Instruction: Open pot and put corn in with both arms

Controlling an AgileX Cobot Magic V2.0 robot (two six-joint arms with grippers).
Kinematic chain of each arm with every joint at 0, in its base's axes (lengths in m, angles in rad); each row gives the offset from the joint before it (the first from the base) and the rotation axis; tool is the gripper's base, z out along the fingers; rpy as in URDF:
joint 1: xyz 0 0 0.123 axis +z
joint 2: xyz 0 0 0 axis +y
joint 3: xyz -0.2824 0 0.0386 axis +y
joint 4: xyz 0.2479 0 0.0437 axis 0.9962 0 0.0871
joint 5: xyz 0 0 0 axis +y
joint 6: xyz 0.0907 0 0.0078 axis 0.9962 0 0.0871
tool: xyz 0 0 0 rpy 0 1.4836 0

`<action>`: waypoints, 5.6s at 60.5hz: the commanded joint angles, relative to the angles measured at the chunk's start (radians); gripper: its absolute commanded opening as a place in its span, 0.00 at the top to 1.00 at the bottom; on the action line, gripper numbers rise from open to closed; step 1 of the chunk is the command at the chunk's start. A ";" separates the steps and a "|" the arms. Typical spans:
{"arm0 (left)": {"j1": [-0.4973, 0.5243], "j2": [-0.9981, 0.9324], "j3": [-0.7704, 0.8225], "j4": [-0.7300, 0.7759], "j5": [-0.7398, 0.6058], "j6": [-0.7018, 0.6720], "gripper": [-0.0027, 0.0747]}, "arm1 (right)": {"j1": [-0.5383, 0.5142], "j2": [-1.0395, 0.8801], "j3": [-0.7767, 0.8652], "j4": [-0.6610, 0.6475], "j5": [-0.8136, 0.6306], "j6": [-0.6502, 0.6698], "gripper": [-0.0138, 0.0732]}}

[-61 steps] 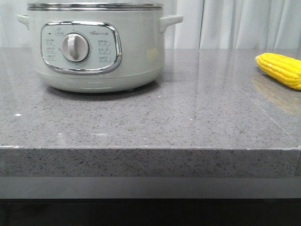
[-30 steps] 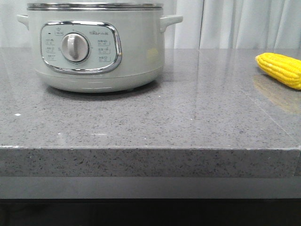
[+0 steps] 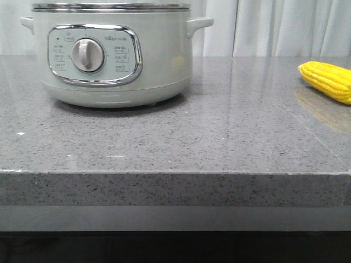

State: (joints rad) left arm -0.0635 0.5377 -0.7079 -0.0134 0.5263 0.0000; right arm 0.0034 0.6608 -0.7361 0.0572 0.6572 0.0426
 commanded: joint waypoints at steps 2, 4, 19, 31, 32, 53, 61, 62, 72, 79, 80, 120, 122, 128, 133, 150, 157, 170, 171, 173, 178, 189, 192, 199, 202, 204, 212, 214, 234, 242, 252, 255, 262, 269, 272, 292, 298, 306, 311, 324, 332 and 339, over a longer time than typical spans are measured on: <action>0.001 0.021 -0.027 0.004 -0.109 -0.006 0.68 | 0.001 0.010 -0.029 -0.010 -0.067 -0.008 0.70; 0.001 0.026 -0.027 0.004 -0.116 -0.006 0.59 | 0.001 0.010 -0.029 -0.010 -0.069 -0.008 0.62; 0.001 0.086 -0.027 -0.066 -0.173 0.000 0.26 | 0.001 0.010 -0.029 -0.009 -0.069 -0.008 0.09; -0.078 0.180 -0.083 -0.079 -0.236 0.014 0.29 | 0.001 0.010 -0.029 -0.009 -0.070 -0.008 0.11; -0.086 0.189 -0.091 -0.079 -0.237 0.014 0.29 | 0.001 0.010 -0.029 -0.009 -0.071 -0.008 0.11; -0.270 0.455 -0.287 -0.075 -0.329 0.016 0.29 | 0.001 0.010 -0.029 -0.009 -0.075 -0.008 0.11; -0.313 0.563 -0.378 -0.075 -0.338 0.016 0.29 | 0.001 0.010 -0.029 -0.009 -0.076 -0.008 0.11; -0.319 0.581 -0.394 -0.075 -0.338 0.016 0.29 | 0.001 0.010 -0.029 -0.009 -0.076 -0.008 0.11; -0.360 0.713 -0.515 -0.075 -0.338 0.016 0.30 | 0.001 0.010 -0.029 -0.009 -0.075 -0.008 0.11; -0.385 0.793 -0.594 -0.075 -0.338 0.016 0.30 | 0.001 0.010 -0.029 -0.009 -0.075 -0.008 0.11; -0.387 0.803 -0.603 -0.075 -0.338 0.016 0.30 | 0.001 0.010 -0.029 -0.009 -0.075 -0.008 0.11; -0.395 1.102 -0.871 -0.077 -0.336 0.011 0.30 | 0.001 0.010 -0.029 -0.009 -0.075 -0.008 0.11; -0.395 1.107 -0.870 -0.077 -0.334 0.011 0.30 | 0.001 0.010 -0.029 -0.009 -0.075 -0.008 0.11; -0.395 1.122 -0.870 -0.077 -0.327 0.011 0.30 | 0.001 0.010 -0.029 -0.009 -0.075 -0.008 0.11; -0.395 1.129 -0.870 -0.079 -0.323 0.011 0.30 | 0.001 0.010 -0.029 -0.009 -0.075 -0.008 0.11; -0.395 1.144 -0.870 -0.132 -0.308 0.000 0.37 | 0.001 0.010 -0.029 -0.009 -0.074 -0.008 0.11; -0.395 1.148 -0.870 -0.132 -0.308 0.000 0.49 | 0.001 0.010 -0.029 -0.009 -0.074 -0.008 0.11; -0.395 1.151 -0.874 -0.132 -0.308 0.000 0.64 | 0.001 0.010 -0.029 -0.009 -0.074 -0.008 0.11; -0.395 1.151 -0.877 -0.132 -0.308 0.000 0.64 | 0.001 0.010 -0.029 -0.009 -0.074 -0.008 0.11; -0.395 1.151 -0.880 -0.132 -0.308 0.000 0.65 | 0.001 0.010 -0.029 -0.009 -0.074 -0.008 0.11; -0.395 1.146 -0.890 -0.132 -0.310 0.000 0.65 | 0.001 0.010 -0.029 -0.009 -0.074 -0.008 0.11; -0.395 1.133 -0.947 -0.130 -0.306 0.006 0.65 | 0.001 0.010 -0.029 -0.009 -0.074 -0.008 0.11; -0.395 1.125 -0.964 -0.130 -0.303 0.006 0.65 | 0.001 0.010 -0.029 -0.009 -0.074 -0.008 0.11; -0.395 1.093 -0.990 -0.130 -0.273 0.006 0.65 | 0.001 0.010 -0.029 -0.009 -0.074 -0.008 0.11; -0.395 1.076 -1.000 -0.127 -0.247 0.006 0.66 | 0.001 0.010 -0.029 -0.009 -0.074 -0.008 0.11; -0.395 1.066 -1.003 -0.125 -0.239 0.006 0.66 | 0.001 0.010 -0.029 -0.009 -0.074 -0.008 0.11; -0.395 0.994 -1.004 -0.093 -0.204 0.006 0.66 | 0.001 0.010 -0.029 -0.009 -0.074 -0.008 0.11; -0.395 0.978 -1.004 -0.085 -0.195 0.006 0.66 | 0.001 0.010 -0.029 -0.009 -0.073 -0.008 0.11; -0.395 0.726 -0.907 0.019 -0.042 0.006 0.66 | 0.001 0.010 -0.029 -0.009 -0.067 -0.008 0.11; -0.395 0.607 -0.777 0.013 -0.046 0.000 0.66 | 0.001 0.010 -0.029 -0.009 -0.067 -0.008 0.11; -0.395 0.411 -0.572 0.001 -0.051 0.000 0.66 | 0.001 0.010 -0.029 -0.009 -0.067 -0.008 0.11; -0.395 0.364 -0.521 -0.005 -0.051 0.000 0.66 | 0.001 0.010 -0.029 -0.009 -0.067 -0.008 0.11; -0.395 0.248 -0.412 -0.009 -0.041 0.000 0.66 | 0.001 0.010 -0.029 -0.009 -0.067 -0.008 0.11; -0.395 0.126 -0.318 -0.038 -0.040 0.000 0.66 | 0.001 0.010 -0.029 -0.009 -0.067 -0.008 0.11; -0.395 0.079 -0.284 -0.052 -0.040 0.000 0.66 | 0.001 0.010 -0.029 -0.009 -0.067 -0.008 0.11; -0.395 -0.122 -0.168 -0.097 -0.021 0.000 0.66 | 0.001 0.010 -0.029 -0.009 -0.043 -0.008 0.11; -0.395 -0.133 -0.163 -0.097 -0.020 0.000 0.66 | 0.001 0.012 -0.029 -0.009 -0.038 -0.008 0.11; -0.395 -0.133 -0.161 -0.097 -0.020 0.000 0.66 | 0.001 0.052 -0.057 -0.009 -0.003 -0.006 0.11; -0.395 -0.133 -0.161 -0.097 -0.020 0.000 0.66 | 0.001 0.108 -0.096 -0.009 0.035 -0.006 0.11; -0.395 -0.133 -0.161 -0.097 -0.020 0.000 0.66 | 0.001 0.302 -0.239 -0.009 0.102 -0.006 0.11; -0.395 -0.133 -0.161 -0.097 -0.020 0.000 0.66 | 0.001 0.433 -0.327 -0.010 0.127 -0.006 0.11; -0.395 -0.133 -0.161 -0.097 -0.020 0.000 0.66 | -0.001 0.543 -0.407 -0.026 0.146 -0.006 0.11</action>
State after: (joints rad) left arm -0.4516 0.4005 -0.8302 -0.0947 0.6458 0.0000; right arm 0.0034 1.1497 -1.0649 0.0481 0.8332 0.0426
